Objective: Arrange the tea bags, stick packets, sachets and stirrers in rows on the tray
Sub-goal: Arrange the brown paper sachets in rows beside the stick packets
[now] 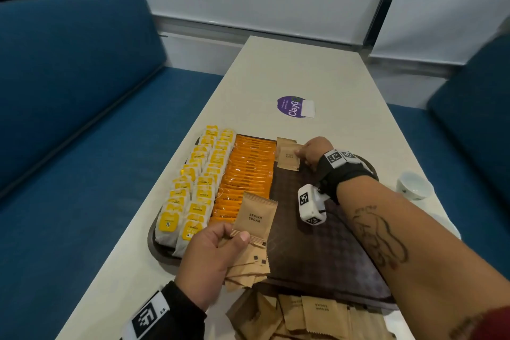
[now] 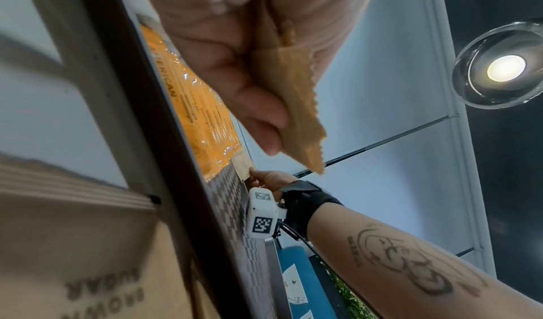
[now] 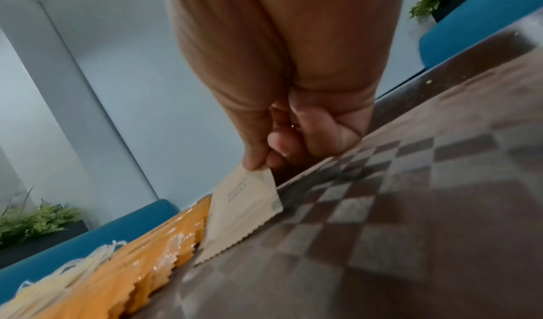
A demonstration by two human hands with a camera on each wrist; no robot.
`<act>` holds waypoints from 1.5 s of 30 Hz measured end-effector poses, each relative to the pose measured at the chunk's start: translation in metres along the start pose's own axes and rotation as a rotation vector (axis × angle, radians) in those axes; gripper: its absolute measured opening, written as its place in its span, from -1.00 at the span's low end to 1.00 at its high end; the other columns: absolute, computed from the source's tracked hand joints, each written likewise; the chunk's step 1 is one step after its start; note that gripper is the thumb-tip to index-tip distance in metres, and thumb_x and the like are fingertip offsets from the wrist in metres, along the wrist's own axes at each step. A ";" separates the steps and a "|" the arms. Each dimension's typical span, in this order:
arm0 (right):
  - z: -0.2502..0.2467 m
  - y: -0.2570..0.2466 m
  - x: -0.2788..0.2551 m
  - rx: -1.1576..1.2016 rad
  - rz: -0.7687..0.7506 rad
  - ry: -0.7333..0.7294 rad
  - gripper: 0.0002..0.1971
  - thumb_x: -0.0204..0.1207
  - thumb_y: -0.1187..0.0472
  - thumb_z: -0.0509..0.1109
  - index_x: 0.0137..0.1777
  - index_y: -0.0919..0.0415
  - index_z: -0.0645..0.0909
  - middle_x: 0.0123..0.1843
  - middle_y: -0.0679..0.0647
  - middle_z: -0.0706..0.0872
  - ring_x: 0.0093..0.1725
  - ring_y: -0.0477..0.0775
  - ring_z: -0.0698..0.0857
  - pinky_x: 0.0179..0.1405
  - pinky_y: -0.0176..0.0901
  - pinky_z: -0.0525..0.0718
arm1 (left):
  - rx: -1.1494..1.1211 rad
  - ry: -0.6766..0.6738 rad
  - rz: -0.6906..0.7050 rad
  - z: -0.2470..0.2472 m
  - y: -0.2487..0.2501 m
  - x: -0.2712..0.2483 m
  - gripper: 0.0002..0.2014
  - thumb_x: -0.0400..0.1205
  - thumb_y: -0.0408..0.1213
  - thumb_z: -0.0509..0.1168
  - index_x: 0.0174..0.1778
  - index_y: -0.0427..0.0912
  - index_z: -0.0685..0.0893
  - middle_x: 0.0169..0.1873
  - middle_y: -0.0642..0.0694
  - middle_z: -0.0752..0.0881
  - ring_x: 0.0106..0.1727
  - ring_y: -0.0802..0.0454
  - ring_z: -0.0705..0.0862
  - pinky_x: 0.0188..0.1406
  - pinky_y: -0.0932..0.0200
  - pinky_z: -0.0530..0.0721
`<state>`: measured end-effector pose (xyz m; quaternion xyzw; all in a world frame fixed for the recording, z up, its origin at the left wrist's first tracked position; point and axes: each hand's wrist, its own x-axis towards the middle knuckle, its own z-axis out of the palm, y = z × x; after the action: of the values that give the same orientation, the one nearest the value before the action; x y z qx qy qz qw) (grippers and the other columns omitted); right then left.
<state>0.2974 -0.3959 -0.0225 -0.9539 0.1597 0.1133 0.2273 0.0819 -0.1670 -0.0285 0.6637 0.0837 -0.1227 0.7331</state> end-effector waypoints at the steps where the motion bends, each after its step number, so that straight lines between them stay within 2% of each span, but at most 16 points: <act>1: 0.001 -0.002 0.003 -0.021 0.008 0.005 -0.59 0.59 0.00 0.34 0.10 0.41 0.65 0.06 0.26 0.72 0.01 0.20 0.67 0.12 -0.04 0.62 | 0.000 0.001 -0.006 0.000 0.000 -0.001 -0.88 0.56 -0.43 0.33 -0.31 -0.26 0.64 -0.39 -0.15 0.80 -0.37 -0.02 0.77 -0.37 0.10 0.70; 3: 0.004 -0.007 0.008 -0.044 0.029 0.005 -0.61 0.59 -0.04 0.34 -0.01 0.35 0.64 -0.05 0.20 0.71 -0.05 0.17 0.64 0.06 -0.06 0.60 | 0.004 0.005 -0.016 0.000 -0.001 -0.002 -0.87 0.55 -0.43 0.34 -0.32 -0.25 0.65 -0.39 -0.15 0.80 -0.36 -0.03 0.77 -0.32 0.08 0.69; 6: 0.008 -0.012 0.011 -0.034 0.090 0.012 -0.61 0.59 -0.05 0.33 -0.32 0.25 0.51 -0.37 0.06 0.60 -0.28 0.09 0.61 -0.25 -0.15 0.52 | 0.006 0.002 -0.030 -0.001 -0.003 -0.004 -0.94 0.54 -0.42 0.34 -0.25 -0.30 0.66 -0.37 -0.17 0.81 -0.35 -0.04 0.77 -0.30 0.06 0.69; 8: 0.009 -0.014 0.011 -0.005 0.111 0.016 -0.60 0.58 -0.05 0.33 -0.37 0.21 0.47 -0.41 0.05 0.56 -0.41 0.03 0.54 -0.40 -0.19 0.43 | 0.010 -0.001 -0.036 -0.002 -0.004 -0.005 -0.94 0.54 -0.40 0.34 -0.24 -0.30 0.65 -0.35 -0.16 0.81 -0.32 -0.05 0.78 -0.30 0.05 0.68; 12: 0.006 -0.010 0.005 0.067 0.127 0.014 -0.67 0.60 -0.03 0.33 -0.23 0.23 0.53 -0.40 0.03 0.55 -0.40 0.01 0.54 -0.31 -0.22 0.51 | 0.006 0.002 -0.051 -0.003 -0.002 -0.007 -0.94 0.55 -0.39 0.34 -0.22 -0.31 0.65 -0.30 -0.16 0.82 -0.27 -0.09 0.80 -0.28 0.04 0.71; 13: 0.002 -0.009 0.001 0.104 0.114 0.003 -0.74 0.62 0.01 0.32 -0.05 0.24 0.60 -0.38 0.02 0.53 -0.36 0.00 0.55 -0.37 -0.28 0.52 | 0.000 0.006 -0.051 -0.003 -0.002 -0.008 -0.94 0.55 -0.39 0.34 -0.22 -0.30 0.66 -0.30 -0.16 0.82 -0.27 -0.08 0.80 -0.29 0.05 0.71; 15: -0.006 -0.004 -0.006 0.245 0.059 -0.025 -0.68 0.60 0.15 0.34 0.29 0.28 0.59 -0.33 -0.01 0.53 -0.35 -0.06 0.57 -0.55 -0.39 0.53 | -0.012 0.012 -0.043 -0.003 -0.001 -0.009 -0.94 0.55 -0.40 0.34 -0.24 -0.28 0.66 -0.33 -0.14 0.82 -0.29 -0.05 0.79 -0.30 0.08 0.71; 17: -0.018 -0.002 -0.028 0.484 0.015 0.024 -0.70 0.57 0.19 0.38 0.23 0.32 0.64 -0.33 0.00 0.57 -0.41 -0.10 0.55 -0.58 -0.36 0.52 | -0.013 0.012 -0.021 -0.003 0.002 -0.011 -0.94 0.55 -0.41 0.34 -0.24 -0.28 0.67 -0.35 -0.13 0.81 -0.31 -0.03 0.78 -0.29 0.08 0.71; 19: -0.028 -0.004 -0.060 0.542 -0.013 0.053 -0.84 0.57 0.16 0.39 0.00 0.27 0.65 -0.33 0.05 0.59 -0.45 -0.07 0.50 -0.52 -0.30 0.48 | -0.021 0.007 0.005 -0.001 0.006 -0.013 -0.93 0.55 -0.41 0.34 -0.26 -0.28 0.67 -0.37 -0.13 0.80 -0.30 -0.05 0.77 -0.29 0.07 0.72; 21: -0.034 -0.006 -0.097 0.637 -0.117 -0.013 -0.84 0.57 0.14 0.40 -0.10 0.25 0.59 -0.33 0.07 0.60 -0.47 -0.08 0.48 -0.53 -0.29 0.43 | -0.029 -0.007 0.025 0.001 0.010 -0.016 -0.93 0.55 -0.41 0.34 -0.24 -0.28 0.68 -0.36 -0.13 0.80 -0.29 -0.05 0.77 -0.27 0.05 0.72; 27: -0.030 0.006 -0.207 0.666 -0.257 -0.282 -0.70 0.58 0.10 0.35 0.09 0.37 0.63 -0.33 0.00 0.63 -0.45 -0.14 0.50 -0.44 -0.30 0.45 | -0.036 -0.046 0.045 0.007 0.012 -0.030 -0.88 0.56 -0.44 0.33 -0.30 -0.24 0.66 -0.39 -0.07 0.80 -0.31 -0.03 0.74 -0.20 0.06 0.73; 31: -0.015 0.015 -0.248 0.725 -0.267 -0.319 -0.84 0.50 0.17 0.43 -0.02 0.26 0.65 -0.35 -0.01 0.67 -0.53 -0.20 0.50 -0.48 -0.31 0.44 | -0.029 -0.082 0.055 0.012 0.011 -0.040 -0.87 0.56 -0.45 0.33 -0.30 -0.23 0.66 -0.43 -0.06 0.77 -0.36 0.00 0.72 -0.25 0.07 0.72; 35: 0.003 0.020 -0.265 0.757 -0.253 -0.274 -0.89 0.48 0.26 0.47 -0.05 0.25 0.64 -0.18 0.20 0.70 -0.49 -0.15 0.54 -0.52 -0.36 0.49 | 0.009 -0.103 0.076 0.017 0.009 -0.046 -0.85 0.56 -0.47 0.33 -0.32 -0.22 0.66 -0.40 -0.09 0.77 -0.31 -0.04 0.72 -0.16 -0.02 0.71; 37: 0.008 0.020 -0.267 0.802 -0.220 -0.269 -0.92 0.51 0.27 0.43 -0.04 0.24 0.63 -0.18 0.19 0.69 -0.48 -0.16 0.55 -0.53 -0.38 0.49 | 0.031 -0.110 0.081 0.017 0.009 -0.047 -0.88 0.55 -0.47 0.35 -0.29 -0.23 0.68 -0.31 -0.15 0.77 -0.21 -0.12 0.73 -0.08 -0.08 0.71; 42: 0.001 0.022 -0.258 0.882 -0.198 -0.216 -0.90 0.64 0.29 0.27 0.09 0.25 0.55 -0.26 0.11 0.67 -0.54 -0.21 0.58 -0.64 -0.38 0.42 | 0.079 -0.080 0.103 0.012 0.008 -0.044 -0.84 0.51 -0.53 0.37 -0.29 -0.19 0.71 -0.23 -0.06 0.74 -0.13 0.00 0.68 -0.06 0.10 0.65; 45: -0.012 0.024 -0.230 0.826 -0.148 -0.082 -0.92 0.66 0.25 0.25 0.09 0.19 0.53 -0.24 0.07 0.69 -0.52 -0.17 0.60 -0.68 -0.40 0.42 | 0.054 -0.056 0.080 0.007 0.005 -0.039 -0.84 0.51 -0.54 0.37 -0.28 -0.19 0.71 -0.20 -0.10 0.74 -0.15 -0.02 0.70 -0.20 0.14 0.67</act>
<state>0.0789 -0.3634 0.0449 -0.7863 0.1135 0.0609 0.6043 0.0454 -0.1710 -0.0118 0.6822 0.0334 -0.1139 0.7214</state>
